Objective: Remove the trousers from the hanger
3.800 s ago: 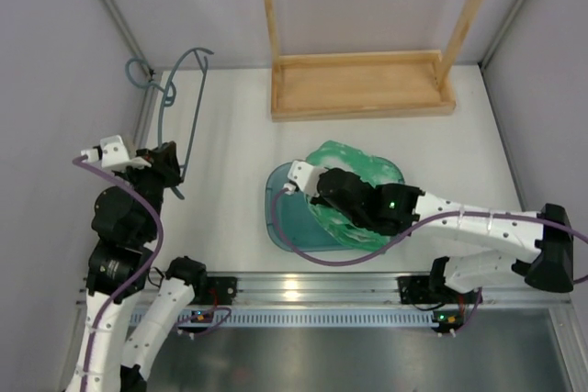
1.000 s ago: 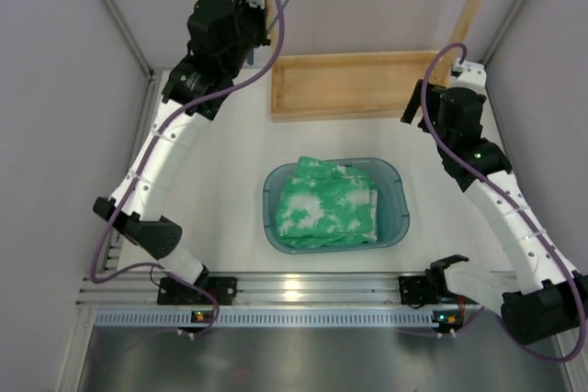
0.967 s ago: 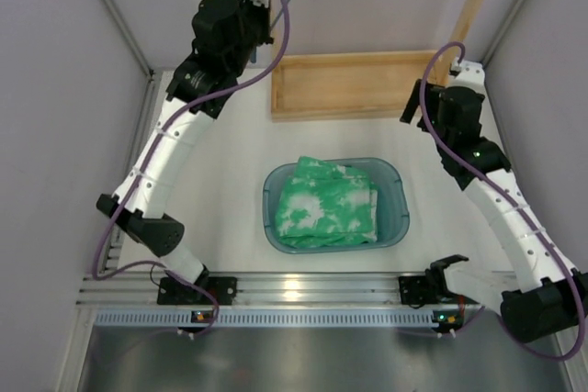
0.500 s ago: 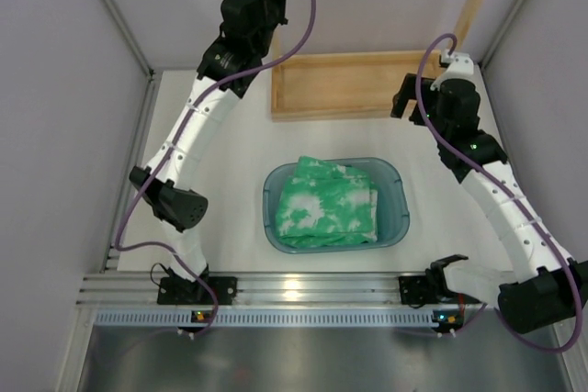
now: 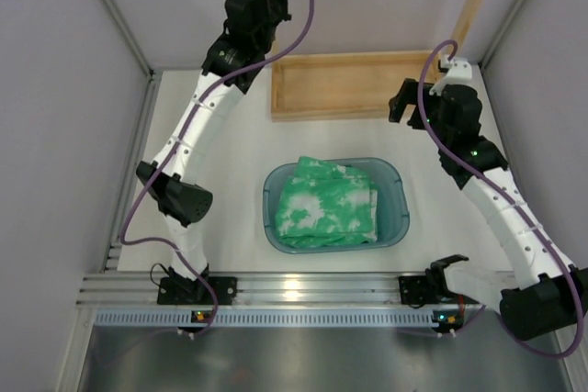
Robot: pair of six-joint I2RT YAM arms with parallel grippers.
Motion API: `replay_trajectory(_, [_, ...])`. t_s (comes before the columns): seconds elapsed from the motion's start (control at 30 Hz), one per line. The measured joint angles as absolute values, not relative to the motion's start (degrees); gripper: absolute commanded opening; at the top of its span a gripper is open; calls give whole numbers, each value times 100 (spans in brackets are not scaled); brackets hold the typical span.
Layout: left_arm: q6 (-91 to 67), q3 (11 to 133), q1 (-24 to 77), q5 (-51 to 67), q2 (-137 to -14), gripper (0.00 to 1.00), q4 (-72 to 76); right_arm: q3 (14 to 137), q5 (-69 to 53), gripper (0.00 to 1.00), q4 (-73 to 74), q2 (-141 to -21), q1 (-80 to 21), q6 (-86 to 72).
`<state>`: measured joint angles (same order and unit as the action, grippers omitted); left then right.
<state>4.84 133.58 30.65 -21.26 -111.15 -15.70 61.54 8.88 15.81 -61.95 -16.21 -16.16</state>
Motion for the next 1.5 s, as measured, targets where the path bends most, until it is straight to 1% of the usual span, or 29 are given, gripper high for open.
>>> replay_trajectory(0.13, [311, 13443, 3011, -1968, -11115, 0, -1745, 6104, 860, 99, 1588, -6178, -1621, -1658])
replay_trajectory(0.23, [104, 13548, 2895, -1643, -11115, 0, -1979, 6101, 836, 99, 1586, -6171, -1621, -1673])
replay_trajectory(0.4, [-451, 13771, 2399, -932, -11115, 0, -2322, 6101, 788, 99, 1588, -6145, -1621, -1708])
replay_trajectory(0.57, [-631, 13856, 2058, -399, -11124, 0, -2593, 6101, 770, 99, 1590, -6097, -1621, -1828])
replay_trajectory(0.73, [-764, 14164, 2038, -128, -11297, 0, -2755, 6101, 757, 99, 1597, -6001, -1621, -1979])
replay_trajectory(0.87, [-854, 14188, 2014, 117, -11430, 0, -2808, 6071, 766, 99, 1629, -5889, -1621, -2073])
replay_trajectory(1.13, [-860, 13745, 2025, 152, -11246, 0, -2593, 5964, 788, 99, 1739, -5655, -1621, -2206])
replay_trajectory(1.17, [-836, 13694, 2036, 139, -11216, 1, -2574, 5964, 788, 99, 1750, -5658, -1621, -2215])
replay_trajectory(1.2, [-819, 13651, 2051, 119, -11181, 7, -2545, 5964, 786, 99, 1758, -5662, -1621, -2220])
replay_trajectory(1.23, [-797, 13607, 2071, 97, -11137, 30, -2532, 5964, 784, 99, 1761, -5666, -1621, -2222])
replay_trajectory(1.3, [-760, 13537, 2095, 82, -11048, 47, -2606, 5964, 775, 99, 1761, -5673, -1621, -2222])
replay_trajectory(1.37, [-709, 13476, 2117, 86, -10958, 70, -2731, 5964, 755, 99, 1758, -5675, -1621, -2213])
replay_trajectory(1.4, [-711, 13456, 2121, 89, -10912, 74, -2790, 5966, 744, 99, 1756, -5675, -1621, -2209])
replay_trajectory(1.43, [-727, 13441, 2134, 82, -10857, 85, -2834, 5970, 725, 99, 1752, -5677, -1621, -2182])
replay_trajectory(1.5, [-731, 13434, 2143, 80, -10757, 86, -2873, 5992, 672, 99, 1752, -5690, -1621, -2143])
